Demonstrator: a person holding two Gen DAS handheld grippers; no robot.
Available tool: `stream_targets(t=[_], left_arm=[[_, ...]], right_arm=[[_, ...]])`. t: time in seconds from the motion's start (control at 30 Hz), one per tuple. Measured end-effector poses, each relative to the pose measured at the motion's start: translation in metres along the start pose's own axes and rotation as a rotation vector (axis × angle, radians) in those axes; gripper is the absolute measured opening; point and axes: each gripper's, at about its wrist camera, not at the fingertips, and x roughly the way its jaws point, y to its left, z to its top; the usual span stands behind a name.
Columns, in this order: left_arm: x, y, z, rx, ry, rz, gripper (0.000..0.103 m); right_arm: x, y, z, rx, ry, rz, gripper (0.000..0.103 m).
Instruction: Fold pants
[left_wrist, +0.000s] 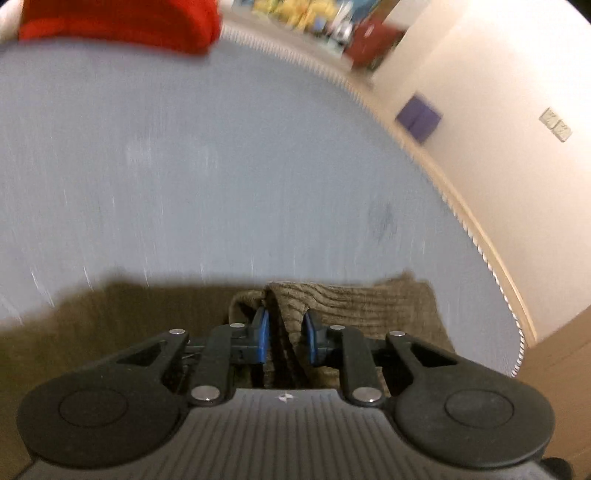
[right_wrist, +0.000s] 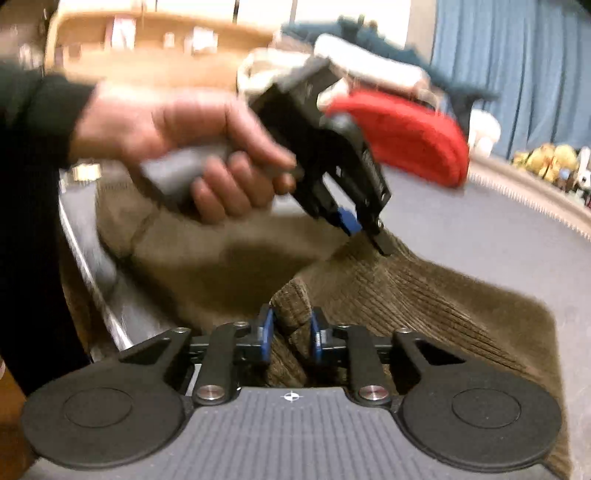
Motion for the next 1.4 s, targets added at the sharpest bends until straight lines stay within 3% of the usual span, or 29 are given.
stream_targets(t=[0.07, 0.1, 0.17, 0.23, 0.3, 0.37, 0.4, 0.43, 0.5, 0.53, 0.57, 0.6, 0.63, 0.67, 0.7, 0.77, 0.83, 0.9, 1.0, 1.03, 1.13, 1.23, 1.4], left_arm=[[-0.004, 0.000, 0.002, 0.041, -0.046, 0.041, 0.022], [-0.001, 0.005, 0.002, 0.034, -0.034, 0.068, 0.023], [0.011, 0.014, -0.003, 0.013, 0.032, 0.138, 0.026], [0.010, 0.010, -0.005, 0.049, 0.064, 0.217, 0.042], [-0.010, 0.001, -0.002, 0.067, -0.002, 0.250, 0.045], [-0.029, -0.009, -0.001, 0.100, -0.075, 0.206, 0.044], [-0.036, -0.013, -0.002, 0.122, -0.095, 0.158, 0.043], [-0.036, -0.017, -0.004, 0.144, -0.096, 0.112, 0.043], [-0.026, -0.023, -0.013, 0.194, -0.058, 0.066, 0.043], [-0.014, -0.022, -0.020, 0.220, -0.001, 0.062, 0.043], [-0.003, -0.020, -0.026, 0.242, 0.062, 0.087, 0.043], [0.010, -0.019, -0.033, 0.276, 0.128, 0.169, 0.039], [0.016, -0.018, -0.038, 0.295, 0.162, 0.249, 0.045], [0.015, -0.015, -0.038, 0.277, 0.165, 0.257, 0.044], [0.010, -0.016, -0.034, 0.249, 0.154, 0.227, 0.037], [-0.005, -0.023, -0.026, 0.258, 0.075, 0.201, 0.035], [-0.015, -0.029, -0.020, 0.289, 0.007, 0.187, 0.019], [-0.012, -0.023, -0.017, 0.275, -0.006, 0.195, 0.019], [0.016, -0.005, -0.019, 0.249, 0.088, 0.275, 0.024], [0.016, -0.002, -0.018, 0.230, 0.095, 0.290, 0.031], [-0.003, -0.008, -0.009, 0.175, 0.099, 0.351, 0.031], [-0.020, -0.024, -0.003, 0.137, 0.030, 0.299, 0.031], [-0.012, -0.029, -0.004, 0.239, -0.055, 0.195, 0.029]], right_arm=[[0.005, 0.007, -0.002, -0.034, 0.016, 0.055, 0.001], [0.012, 0.011, -0.006, -0.042, 0.060, 0.100, 0.000], [0.022, 0.027, -0.018, -0.134, 0.134, 0.105, 0.000], [0.014, 0.027, -0.017, -0.129, 0.122, 0.102, 0.000], [-0.001, 0.010, -0.009, -0.038, 0.071, 0.074, 0.008], [-0.016, -0.013, -0.002, 0.071, 0.020, -0.004, 0.030], [-0.025, -0.028, 0.001, 0.145, -0.011, -0.073, 0.046], [-0.032, -0.041, 0.002, 0.213, -0.026, -0.138, 0.055], [-0.041, -0.066, -0.001, 0.370, -0.029, -0.285, 0.058], [-0.045, -0.078, -0.007, 0.453, -0.023, -0.350, 0.065], [-0.046, -0.089, -0.013, 0.528, -0.003, -0.412, 0.069], [-0.045, -0.097, -0.021, 0.584, 0.035, -0.486, 0.074], [-0.043, -0.106, -0.030, 0.633, 0.096, -0.571, 0.075], [-0.040, -0.116, -0.040, 0.684, 0.158, -0.625, 0.075], [-0.038, -0.124, -0.050, 0.742, 0.195, -0.630, 0.076], [-0.037, -0.139, -0.067, 0.870, 0.225, -0.585, 0.075], [-0.039, -0.145, -0.074, 0.931, 0.214, -0.556, 0.075], [-0.039, -0.145, -0.077, 0.945, 0.201, -0.542, 0.074], [-0.041, -0.148, -0.080, 0.977, 0.189, -0.517, 0.070], [-0.043, -0.152, -0.085, 1.005, 0.178, -0.496, 0.066], [-0.046, -0.153, -0.087, 1.038, 0.164, -0.483, 0.065], [-0.044, -0.151, -0.085, 1.032, 0.158, -0.482, 0.065], [-0.042, -0.149, -0.084, 1.018, 0.157, -0.494, 0.063]])
